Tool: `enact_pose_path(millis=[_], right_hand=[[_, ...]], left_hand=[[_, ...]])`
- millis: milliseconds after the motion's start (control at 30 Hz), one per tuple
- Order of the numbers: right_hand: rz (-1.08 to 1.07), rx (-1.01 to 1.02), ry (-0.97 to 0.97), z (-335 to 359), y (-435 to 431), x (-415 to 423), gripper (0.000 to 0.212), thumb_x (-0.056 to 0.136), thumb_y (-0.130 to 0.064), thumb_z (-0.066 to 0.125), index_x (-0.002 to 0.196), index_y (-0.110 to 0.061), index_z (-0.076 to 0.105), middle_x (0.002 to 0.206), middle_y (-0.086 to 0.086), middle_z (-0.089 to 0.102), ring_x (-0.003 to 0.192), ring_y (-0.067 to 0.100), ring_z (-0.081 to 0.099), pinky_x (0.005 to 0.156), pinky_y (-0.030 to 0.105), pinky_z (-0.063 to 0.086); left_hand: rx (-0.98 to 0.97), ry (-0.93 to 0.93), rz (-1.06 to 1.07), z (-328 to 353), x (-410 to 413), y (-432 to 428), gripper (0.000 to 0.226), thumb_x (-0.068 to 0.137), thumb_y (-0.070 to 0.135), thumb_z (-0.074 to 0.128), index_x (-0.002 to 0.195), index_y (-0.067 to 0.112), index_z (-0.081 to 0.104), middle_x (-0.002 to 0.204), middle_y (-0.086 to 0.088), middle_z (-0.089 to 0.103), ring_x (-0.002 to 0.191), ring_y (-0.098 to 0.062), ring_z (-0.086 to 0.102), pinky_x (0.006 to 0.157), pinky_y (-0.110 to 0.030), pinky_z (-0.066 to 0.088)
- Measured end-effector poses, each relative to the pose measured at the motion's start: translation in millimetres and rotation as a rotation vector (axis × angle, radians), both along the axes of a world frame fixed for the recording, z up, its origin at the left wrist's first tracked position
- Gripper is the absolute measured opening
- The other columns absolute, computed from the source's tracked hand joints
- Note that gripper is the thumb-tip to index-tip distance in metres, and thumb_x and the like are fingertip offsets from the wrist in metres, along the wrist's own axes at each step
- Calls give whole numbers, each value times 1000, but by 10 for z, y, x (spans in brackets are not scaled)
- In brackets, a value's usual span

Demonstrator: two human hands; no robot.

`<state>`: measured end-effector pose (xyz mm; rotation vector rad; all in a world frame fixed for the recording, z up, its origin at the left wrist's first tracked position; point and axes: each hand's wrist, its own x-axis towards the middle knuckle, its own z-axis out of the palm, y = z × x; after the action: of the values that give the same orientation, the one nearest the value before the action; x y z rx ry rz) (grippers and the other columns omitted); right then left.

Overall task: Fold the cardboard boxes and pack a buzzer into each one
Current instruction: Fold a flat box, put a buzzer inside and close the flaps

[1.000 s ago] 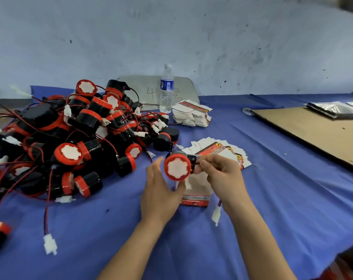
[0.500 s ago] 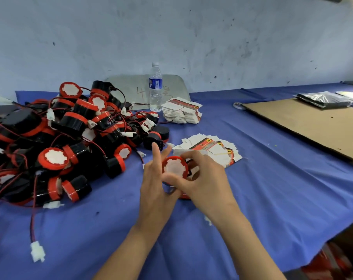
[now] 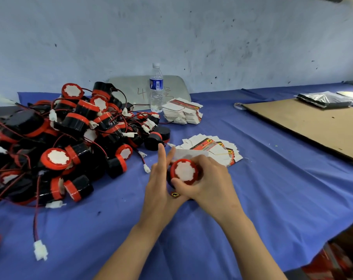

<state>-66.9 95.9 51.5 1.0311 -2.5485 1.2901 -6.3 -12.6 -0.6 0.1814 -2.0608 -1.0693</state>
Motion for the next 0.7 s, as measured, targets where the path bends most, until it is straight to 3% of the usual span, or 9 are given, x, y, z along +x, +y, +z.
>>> enact_pose_path(millis=[67, 133, 200, 267, 367, 500, 600, 700], right_hand=[[-52, -174, -103, -9, 28, -34, 17, 71, -47, 70, 73, -34, 59, 68, -22, 63, 68, -5, 58, 58, 10, 43], [-104, -285, -200, -22, 72, -89, 19, 84, -38, 66, 66, -32, 62, 59, -24, 60, 59, -5, 54, 53, 8, 39], [-121, -261, -229, -27, 104, -150, 21, 89, -38, 58, 73, -29, 69, 63, -20, 63, 63, 0, 55, 54, 12, 40], [-122, -190, -226, -29, 99, -183, 22, 90, -40, 53, 85, -28, 71, 73, -16, 68, 74, 2, 59, 61, 18, 45], [-133, -169, -263, -41, 79, -203, 21, 87, -45, 52, 97, -33, 66, 93, -16, 68, 90, 3, 60, 70, 22, 45], [-22, -133, -301, -10, 84, -216, 32, 71, -54, 42, 79, -33, 65, 76, -19, 65, 75, 1, 57, 61, 16, 40], [100, -93, -309, -8, 91, -245, 30, 73, -44, 43, 74, -24, 65, 73, -5, 64, 69, 9, 53, 65, 31, 44], [75, -252, -329, -54, 118, -271, 28, 74, -36, 43, 75, -25, 68, 74, -8, 67, 70, 6, 56, 64, 23, 45]], left_hand=[[32, 10, 2, -52, -50, 6, 116, 65, 54, 75, 144, 58, -10, 155, 31, 16, 141, -3, 28, 110, -20, 30], [157, -33, 22, -109, -119, -22, 124, 59, 55, 82, 136, 66, -14, 157, 27, 8, 146, -6, 16, 115, -29, 22], [273, -106, -13, -171, -177, -71, 130, 62, 35, 90, 134, 61, -15, 157, 12, 18, 143, -3, 19, 110, -26, 26], [298, -173, -30, -237, -214, -129, 123, 67, 22, 88, 135, 57, -9, 147, 0, 40, 136, -3, 34, 104, -26, 35], [225, -269, -54, -323, -232, -143, 117, 71, 27, 85, 135, 62, -6, 122, 16, 58, 119, -7, 53, 99, -24, 42], [219, -267, -65, -361, -249, -124, 102, 71, 23, 84, 133, 59, 12, 105, 23, 57, 109, 0, 54, 92, -12, 39], [200, -288, -64, -388, -254, -121, 96, 71, 24, 84, 131, 58, 17, 88, 27, 60, 98, 6, 56, 84, -7, 40], [157, -333, -98, -397, -242, -111, 99, 73, 27, 83, 140, 51, 14, 80, 28, 61, 99, -3, 57, 88, -11, 39]])
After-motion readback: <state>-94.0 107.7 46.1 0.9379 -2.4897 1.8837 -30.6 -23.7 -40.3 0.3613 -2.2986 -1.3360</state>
